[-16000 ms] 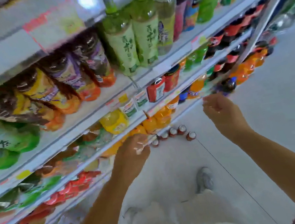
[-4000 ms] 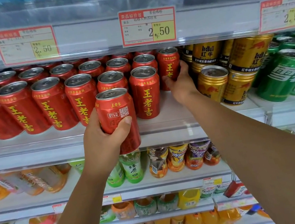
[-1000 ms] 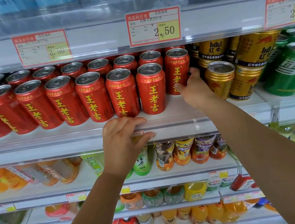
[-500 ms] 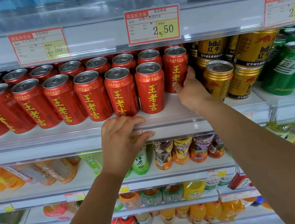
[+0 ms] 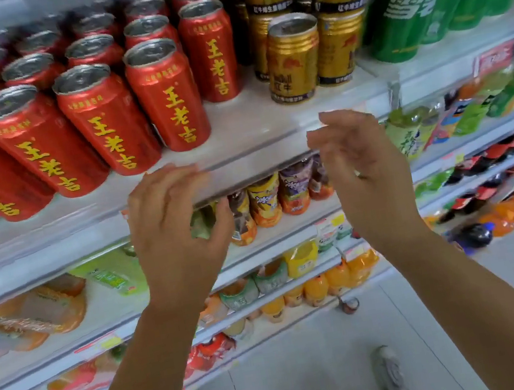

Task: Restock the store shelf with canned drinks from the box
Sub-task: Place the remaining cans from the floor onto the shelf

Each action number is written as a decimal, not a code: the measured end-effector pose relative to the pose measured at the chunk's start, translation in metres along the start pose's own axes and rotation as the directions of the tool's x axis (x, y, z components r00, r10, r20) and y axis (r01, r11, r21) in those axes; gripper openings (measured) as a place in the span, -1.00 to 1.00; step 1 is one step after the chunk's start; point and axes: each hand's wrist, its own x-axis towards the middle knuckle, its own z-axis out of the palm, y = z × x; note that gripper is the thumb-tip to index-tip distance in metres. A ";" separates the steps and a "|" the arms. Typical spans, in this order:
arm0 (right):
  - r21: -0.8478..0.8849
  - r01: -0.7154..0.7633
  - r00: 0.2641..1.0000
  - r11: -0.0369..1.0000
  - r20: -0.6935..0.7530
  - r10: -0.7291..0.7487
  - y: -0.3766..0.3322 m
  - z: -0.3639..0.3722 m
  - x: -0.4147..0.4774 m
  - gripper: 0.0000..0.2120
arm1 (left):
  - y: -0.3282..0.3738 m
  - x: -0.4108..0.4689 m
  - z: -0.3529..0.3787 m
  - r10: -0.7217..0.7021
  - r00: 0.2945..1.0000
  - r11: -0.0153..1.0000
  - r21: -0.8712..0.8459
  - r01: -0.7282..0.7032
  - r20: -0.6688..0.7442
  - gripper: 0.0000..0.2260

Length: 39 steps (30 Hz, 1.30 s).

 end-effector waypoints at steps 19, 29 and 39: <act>-0.476 -0.858 0.248 0.193 -0.054 0.967 0.509 -0.127 -0.250 -0.74 | 0.064 -0.428 0.327 -0.397 -0.171 0.764 0.428 0.483 0.902 -0.69; -0.673 -0.719 0.185 0.173 0.055 0.981 0.786 -0.049 -0.351 -0.63 | 0.004 -0.622 0.529 -0.398 -0.172 0.806 0.433 0.404 0.901 -0.69; -0.481 -0.777 0.416 0.406 0.092 0.905 0.905 0.043 -0.352 -0.04 | -0.070 -0.701 0.568 -0.421 -0.132 0.802 0.437 0.407 0.897 -0.71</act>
